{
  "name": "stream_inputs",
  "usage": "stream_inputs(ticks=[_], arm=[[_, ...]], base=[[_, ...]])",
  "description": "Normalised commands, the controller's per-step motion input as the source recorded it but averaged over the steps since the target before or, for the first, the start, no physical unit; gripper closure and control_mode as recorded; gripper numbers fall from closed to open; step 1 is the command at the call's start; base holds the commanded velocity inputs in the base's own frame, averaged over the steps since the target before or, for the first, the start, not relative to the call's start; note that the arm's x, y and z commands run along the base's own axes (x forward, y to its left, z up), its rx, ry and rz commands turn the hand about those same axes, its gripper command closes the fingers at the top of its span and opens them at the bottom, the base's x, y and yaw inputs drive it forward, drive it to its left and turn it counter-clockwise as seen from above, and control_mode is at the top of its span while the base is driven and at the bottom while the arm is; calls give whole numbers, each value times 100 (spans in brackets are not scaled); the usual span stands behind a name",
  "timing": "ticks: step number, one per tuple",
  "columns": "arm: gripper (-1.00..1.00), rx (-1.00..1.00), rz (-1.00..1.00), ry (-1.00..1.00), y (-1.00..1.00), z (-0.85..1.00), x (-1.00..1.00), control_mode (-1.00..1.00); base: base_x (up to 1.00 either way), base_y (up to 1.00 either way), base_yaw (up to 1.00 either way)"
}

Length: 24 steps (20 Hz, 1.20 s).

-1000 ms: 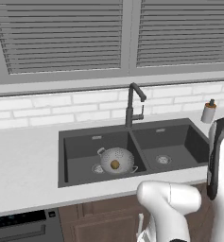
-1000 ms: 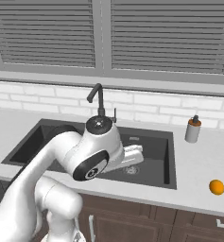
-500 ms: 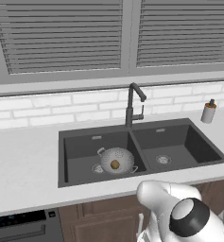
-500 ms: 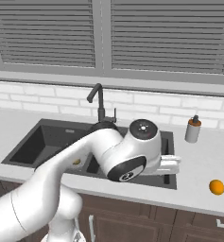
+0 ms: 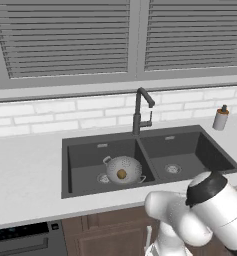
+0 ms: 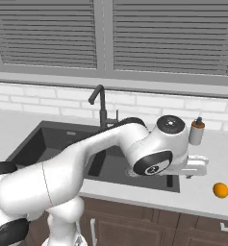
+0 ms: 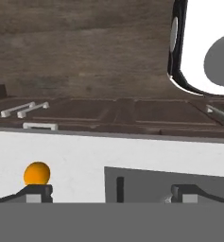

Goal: Put the colander in the sink, put the kiwi, orange in the colander, and turn on the sink faucet and pour water over the colander.

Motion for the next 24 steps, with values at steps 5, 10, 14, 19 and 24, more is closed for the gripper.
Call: stream_inputs(ticks=[5, 10, 14, 19, 24], arm=[[-100, 0, -18, 0, -41, -22, 49, -100], [-100, 1, -16, 5, -39, -21, 45, -100], [-100, 4, -14, 4, -46, -21, 29, -100], [-100, 7, -11, 2, -52, -22, 21, -100], [-100, 2, -3, 3, -26, -24, 22, -100]], base=[[0, 0, 0], [0, 0, 0], [0, 0, 0], [0, 0, 0], [0, 0, 0]])
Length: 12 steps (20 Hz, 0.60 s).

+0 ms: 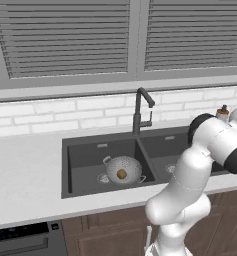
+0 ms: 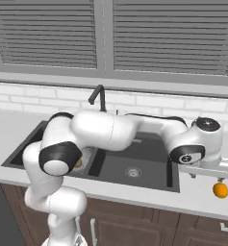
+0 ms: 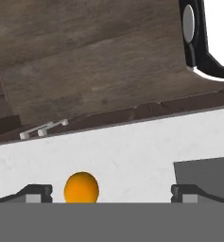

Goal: Put the colander in the sink, put the kiwi, orange in the colander, and turn on the sink faucet and pour water over the colander.

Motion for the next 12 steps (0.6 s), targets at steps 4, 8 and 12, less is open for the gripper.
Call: stream_inputs(ticks=[4, 8, 12], arm=[[-100, 1, 0, 1, -22, -21, 27, -100], [-100, 3, 1, 1, -29, -28, 21, -100], [-100, 11, 4, 0, -44, -15, 16, -100]], base=[[0, 0, 0], [0, 0, 0], [0, 0, 0]])
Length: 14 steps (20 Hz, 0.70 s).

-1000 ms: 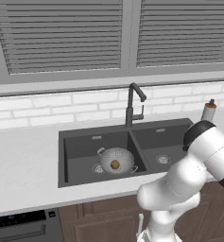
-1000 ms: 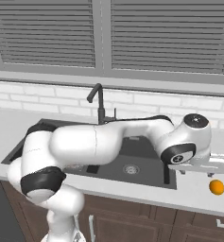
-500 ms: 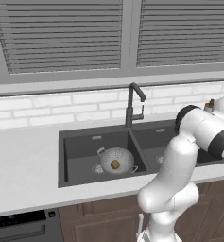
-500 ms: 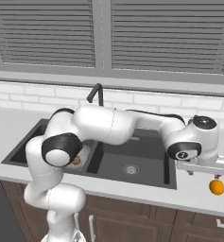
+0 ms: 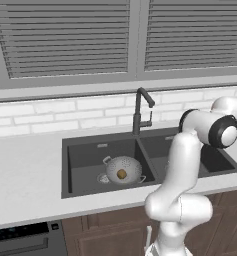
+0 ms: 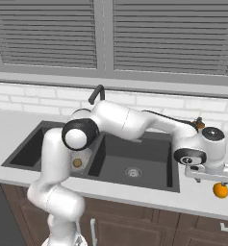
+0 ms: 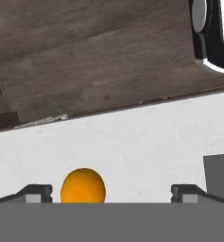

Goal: Put the colander in the sink, put the kiwi, orange in the colander, and turn on the sink faucet and pour water over the colander.

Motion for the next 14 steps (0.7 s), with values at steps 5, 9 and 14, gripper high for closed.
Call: stream_inputs(ticks=[5, 9, 14], arm=[[-100, 7, 3, 0, -34, -5, 18, -100], [-100, 1, 0, 4, -9, -11, 26, -100], [-100, 0, 0, 5, 0, -31, 33, -100]], base=[[0, 0, 0], [0, 0, 0], [0, 0, 0]])
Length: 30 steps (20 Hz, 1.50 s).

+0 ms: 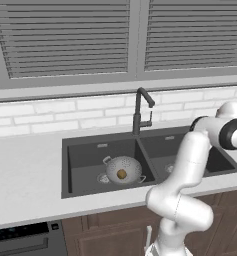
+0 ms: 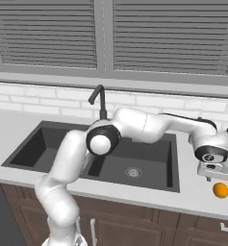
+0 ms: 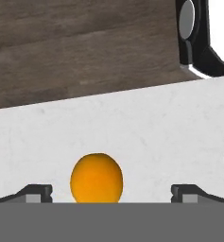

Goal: Put the colander in the sink, put the kiwi, orange in the colander, and turn on the sink faucet and pour water over the colander.

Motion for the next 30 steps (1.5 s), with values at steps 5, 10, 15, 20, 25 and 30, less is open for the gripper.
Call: stream_inputs(ticks=[5, 10, 15, 20, 25, 30], arm=[[-100, 0, 0, 3, -1, -40, 38, -100], [-100, 0, 0, 0, -12, -25, 29, -100], [-100, 0, 0, 0, -15, -26, 0, -100], [-100, 0, 0, 0, -3, -29, 0, -100], [-100, 0, 0, 0, 0, -25, -6, -100], [-100, 0, 0, 0, 0, -23, -18, -100]], base=[[0, 0, 0], [0, 0, 0], [0, 0, 0], [0, 0, 0], [0, 0, 0], [0, 0, 0]])
